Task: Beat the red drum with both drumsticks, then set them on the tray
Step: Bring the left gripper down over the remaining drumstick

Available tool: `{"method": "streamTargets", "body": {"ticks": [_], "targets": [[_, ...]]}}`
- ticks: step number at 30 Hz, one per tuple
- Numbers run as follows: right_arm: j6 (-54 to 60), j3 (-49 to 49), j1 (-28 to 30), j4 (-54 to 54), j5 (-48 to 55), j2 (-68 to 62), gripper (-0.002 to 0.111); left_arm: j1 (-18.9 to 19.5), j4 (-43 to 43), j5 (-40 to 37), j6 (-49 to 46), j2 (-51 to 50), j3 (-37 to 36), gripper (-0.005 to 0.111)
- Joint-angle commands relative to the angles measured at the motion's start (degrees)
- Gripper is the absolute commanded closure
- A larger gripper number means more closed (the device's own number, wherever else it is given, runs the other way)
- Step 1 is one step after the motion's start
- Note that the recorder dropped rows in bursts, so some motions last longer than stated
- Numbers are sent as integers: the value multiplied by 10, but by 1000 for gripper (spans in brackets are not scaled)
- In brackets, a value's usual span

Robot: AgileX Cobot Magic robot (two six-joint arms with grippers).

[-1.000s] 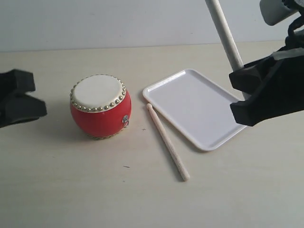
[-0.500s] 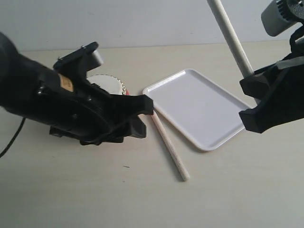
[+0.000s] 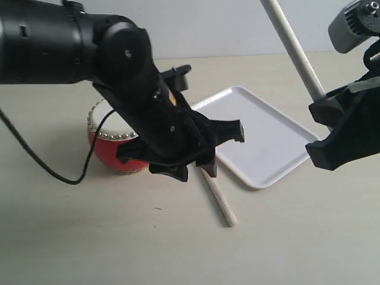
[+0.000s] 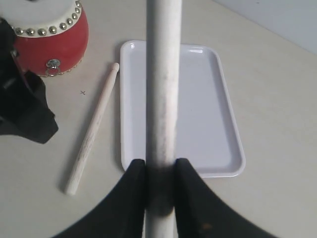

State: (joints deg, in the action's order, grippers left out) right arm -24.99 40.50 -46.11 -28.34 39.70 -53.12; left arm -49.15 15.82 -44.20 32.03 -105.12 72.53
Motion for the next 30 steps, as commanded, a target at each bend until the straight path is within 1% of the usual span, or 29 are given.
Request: {"method": "streamTargets", "body": {"ticks": [1,4,8,10,14,24,28,30], "targets": [[3,-2,-2,-7,-1,5,108,-8,-24,-102,24,-55,59,60],[3,-2,-2,-7,2,5,108,-8,-9,-143,31,-85,98,59],[3,-2,-2,-7,6,5,108,-8,5,-146,32,-103,132,45],[2,-2,-2,-7,5,5,108,-8,5,-141,51,-112,148,42],[2,-2,-2,-7,6,5,108,-8,7,-135,106,-133,170,44],[1,-2,-2,-7,10,36,108,-8,27,-139,149,-181,171,44],[-2,-2,-2,-7,10,55,108,-6,23,-103,162,-186,171,44],[-2,-2,-2,-7,11,58,108,-2,6,-89,181,-186,171,44]]}}
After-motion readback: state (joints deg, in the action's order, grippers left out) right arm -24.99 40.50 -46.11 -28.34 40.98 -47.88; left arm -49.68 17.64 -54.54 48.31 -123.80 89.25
